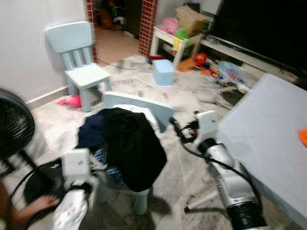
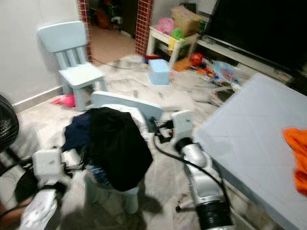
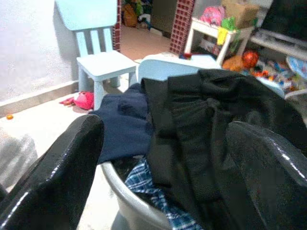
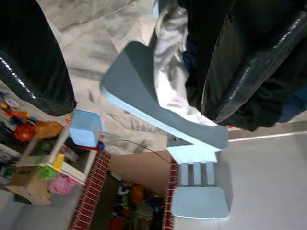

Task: Hang hanger

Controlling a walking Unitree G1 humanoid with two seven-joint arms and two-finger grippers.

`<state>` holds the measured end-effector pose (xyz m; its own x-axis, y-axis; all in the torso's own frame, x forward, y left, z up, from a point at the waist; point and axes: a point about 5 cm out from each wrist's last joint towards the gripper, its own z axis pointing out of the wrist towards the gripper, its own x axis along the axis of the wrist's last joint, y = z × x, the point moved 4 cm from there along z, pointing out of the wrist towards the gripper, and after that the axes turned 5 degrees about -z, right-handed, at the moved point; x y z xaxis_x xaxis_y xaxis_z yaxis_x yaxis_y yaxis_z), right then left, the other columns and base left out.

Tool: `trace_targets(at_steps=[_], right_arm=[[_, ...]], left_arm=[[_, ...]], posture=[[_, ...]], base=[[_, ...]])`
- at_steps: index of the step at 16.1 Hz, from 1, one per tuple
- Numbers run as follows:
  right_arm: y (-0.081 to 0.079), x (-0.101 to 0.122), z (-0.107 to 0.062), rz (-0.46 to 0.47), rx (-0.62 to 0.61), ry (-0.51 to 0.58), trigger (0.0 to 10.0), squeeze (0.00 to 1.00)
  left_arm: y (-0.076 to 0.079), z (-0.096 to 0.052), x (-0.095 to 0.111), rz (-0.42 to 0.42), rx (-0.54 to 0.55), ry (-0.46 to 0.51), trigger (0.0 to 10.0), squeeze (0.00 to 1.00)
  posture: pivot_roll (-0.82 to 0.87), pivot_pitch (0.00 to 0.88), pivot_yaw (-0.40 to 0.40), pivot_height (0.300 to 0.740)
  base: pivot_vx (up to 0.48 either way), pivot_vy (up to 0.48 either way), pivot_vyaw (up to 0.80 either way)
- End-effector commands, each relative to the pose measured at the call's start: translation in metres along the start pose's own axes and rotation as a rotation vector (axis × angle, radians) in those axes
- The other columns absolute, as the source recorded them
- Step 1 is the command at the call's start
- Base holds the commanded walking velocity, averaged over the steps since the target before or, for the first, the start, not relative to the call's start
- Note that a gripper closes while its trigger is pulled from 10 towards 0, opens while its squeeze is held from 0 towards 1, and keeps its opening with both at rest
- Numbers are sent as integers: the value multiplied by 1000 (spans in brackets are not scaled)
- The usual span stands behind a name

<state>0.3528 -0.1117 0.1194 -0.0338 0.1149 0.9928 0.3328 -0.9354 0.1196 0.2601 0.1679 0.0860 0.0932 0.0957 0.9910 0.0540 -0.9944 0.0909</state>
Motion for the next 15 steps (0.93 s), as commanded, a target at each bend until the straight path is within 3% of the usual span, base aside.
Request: trace_targets(at_steps=[1, 3, 8, 15], right_arm=[[5, 9, 3, -7, -15, 30, 10000, 0], [4, 8, 2, -2, -32, 32, 10000, 0], [3, 6, -1, 17, -45, 29, 10000, 0], [3, 8, -2, 16, -44, 37, 10000, 0]], left_arm=[[6, 4, -2, 3, -25, -8, 10000, 0], [11, 8, 0, -2, -45, 0, 10000, 0], [18, 11, -1, -65, -94, -7, 10000, 0], [23, 16, -1, -56, -85, -9, 10000, 0]], posture=[[25, 0, -115, 740], [25, 0, -106, 740], [13, 0, -102, 740], [1, 0, -102, 740]], base=[[0, 0, 800], [0, 0, 603], [0, 0, 0], [0, 0, 0]])
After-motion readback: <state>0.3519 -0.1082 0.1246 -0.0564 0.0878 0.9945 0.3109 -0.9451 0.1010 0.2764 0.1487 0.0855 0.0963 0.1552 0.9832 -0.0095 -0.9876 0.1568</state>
